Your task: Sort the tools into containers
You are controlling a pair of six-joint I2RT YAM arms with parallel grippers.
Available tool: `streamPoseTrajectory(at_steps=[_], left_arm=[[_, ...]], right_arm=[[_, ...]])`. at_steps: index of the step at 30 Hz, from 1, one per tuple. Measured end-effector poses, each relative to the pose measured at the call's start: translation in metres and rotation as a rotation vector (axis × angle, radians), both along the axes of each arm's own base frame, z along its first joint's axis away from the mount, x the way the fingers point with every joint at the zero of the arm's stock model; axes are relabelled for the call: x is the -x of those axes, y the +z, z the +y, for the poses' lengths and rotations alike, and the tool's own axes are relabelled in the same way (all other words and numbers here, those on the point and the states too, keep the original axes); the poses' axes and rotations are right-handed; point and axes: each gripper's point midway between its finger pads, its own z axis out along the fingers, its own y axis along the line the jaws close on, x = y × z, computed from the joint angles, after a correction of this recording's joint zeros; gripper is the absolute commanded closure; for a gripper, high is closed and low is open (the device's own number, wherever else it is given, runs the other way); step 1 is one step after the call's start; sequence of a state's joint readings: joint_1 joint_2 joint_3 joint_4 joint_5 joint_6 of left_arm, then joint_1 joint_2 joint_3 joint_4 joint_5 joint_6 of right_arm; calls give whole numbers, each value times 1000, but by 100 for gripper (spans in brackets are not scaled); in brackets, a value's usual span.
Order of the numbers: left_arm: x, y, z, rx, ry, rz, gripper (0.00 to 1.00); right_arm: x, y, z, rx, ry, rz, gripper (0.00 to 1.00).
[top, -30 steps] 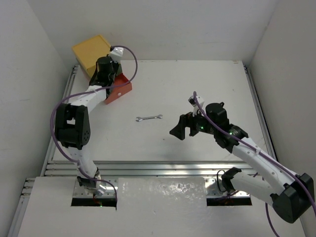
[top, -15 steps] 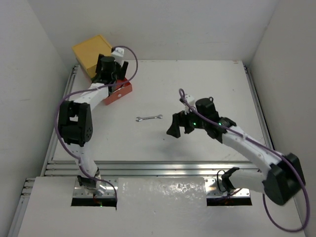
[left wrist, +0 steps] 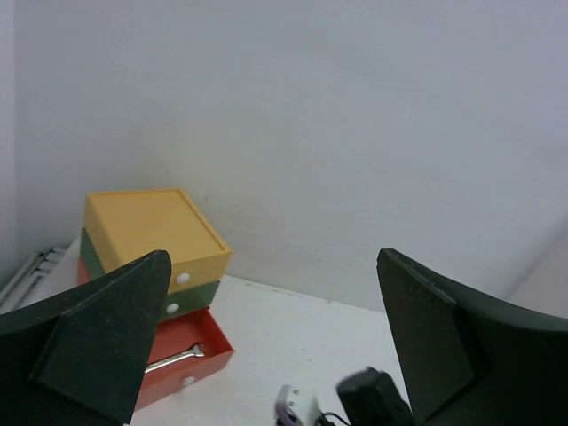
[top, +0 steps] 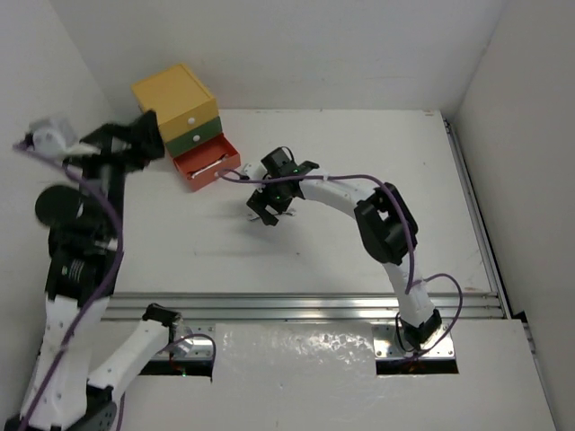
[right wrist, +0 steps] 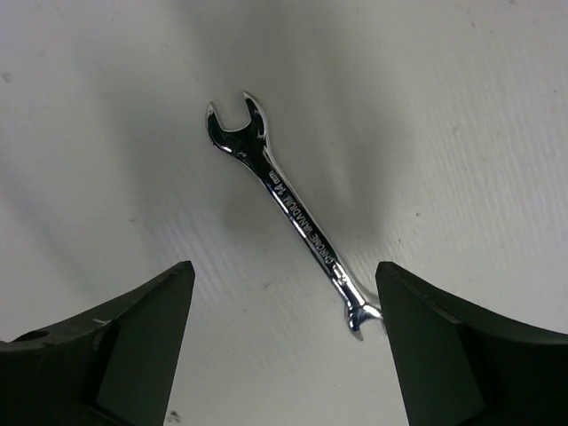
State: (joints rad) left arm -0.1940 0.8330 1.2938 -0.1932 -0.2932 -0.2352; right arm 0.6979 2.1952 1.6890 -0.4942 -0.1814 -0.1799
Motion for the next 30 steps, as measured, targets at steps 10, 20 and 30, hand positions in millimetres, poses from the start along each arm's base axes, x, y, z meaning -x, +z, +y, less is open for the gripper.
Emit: streamPoseTrajectory(at_steps=[10, 20, 30], left_arm=[[18, -122, -30, -21, -185, 256, 0], [24, -178, -54, 14, -314, 389, 1], [27, -233, -70, 201, -375, 441, 0]], right_arm=[[-22, -37, -1, 129, 174, 19, 51], [-11, -38, -3, 130, 229, 50, 100], [47, -37, -30, 66, 20, 149, 100]])
